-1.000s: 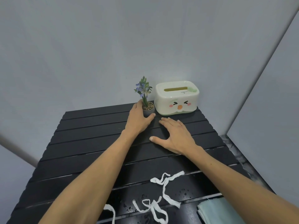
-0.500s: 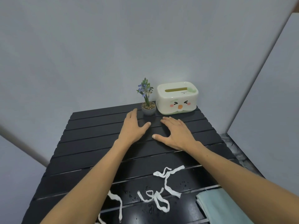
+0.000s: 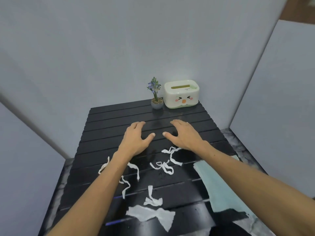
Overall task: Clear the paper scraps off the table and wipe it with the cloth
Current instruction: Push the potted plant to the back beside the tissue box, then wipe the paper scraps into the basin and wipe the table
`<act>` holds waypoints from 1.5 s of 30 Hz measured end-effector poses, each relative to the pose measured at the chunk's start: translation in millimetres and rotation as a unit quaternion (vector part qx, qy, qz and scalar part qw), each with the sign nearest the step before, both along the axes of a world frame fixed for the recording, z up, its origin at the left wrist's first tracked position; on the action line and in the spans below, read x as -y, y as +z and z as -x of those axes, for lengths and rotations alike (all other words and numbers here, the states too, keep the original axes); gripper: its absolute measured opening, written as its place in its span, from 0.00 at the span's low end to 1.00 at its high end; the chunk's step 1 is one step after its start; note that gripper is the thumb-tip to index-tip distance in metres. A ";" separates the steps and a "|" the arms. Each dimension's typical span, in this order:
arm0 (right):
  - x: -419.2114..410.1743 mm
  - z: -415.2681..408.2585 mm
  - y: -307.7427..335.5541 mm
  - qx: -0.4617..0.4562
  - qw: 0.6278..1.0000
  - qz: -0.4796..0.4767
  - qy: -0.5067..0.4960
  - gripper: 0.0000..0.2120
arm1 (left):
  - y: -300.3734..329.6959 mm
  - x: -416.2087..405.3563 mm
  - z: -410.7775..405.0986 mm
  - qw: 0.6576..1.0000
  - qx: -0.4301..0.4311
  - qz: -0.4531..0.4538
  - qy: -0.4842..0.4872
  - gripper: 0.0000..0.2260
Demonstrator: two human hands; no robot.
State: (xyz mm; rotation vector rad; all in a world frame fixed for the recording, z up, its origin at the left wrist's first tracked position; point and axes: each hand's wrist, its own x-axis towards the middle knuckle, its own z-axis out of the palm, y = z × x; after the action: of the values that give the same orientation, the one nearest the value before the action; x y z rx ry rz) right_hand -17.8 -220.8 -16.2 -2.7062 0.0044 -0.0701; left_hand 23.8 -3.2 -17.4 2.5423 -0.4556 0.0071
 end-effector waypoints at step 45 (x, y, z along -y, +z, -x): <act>42.0 232.6 -11.1 0.048 0.991 -0.036 -0.118 0.28 | -20.1 41.3 266.6 0.994 0.067 -0.045 -0.080 0.29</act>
State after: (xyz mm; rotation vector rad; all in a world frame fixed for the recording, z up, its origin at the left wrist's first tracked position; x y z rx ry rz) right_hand -250.4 -262.8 -27.3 -2.6154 0.2922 -0.2657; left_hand -242.7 -44.6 -37.5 2.5955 -0.7264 0.1012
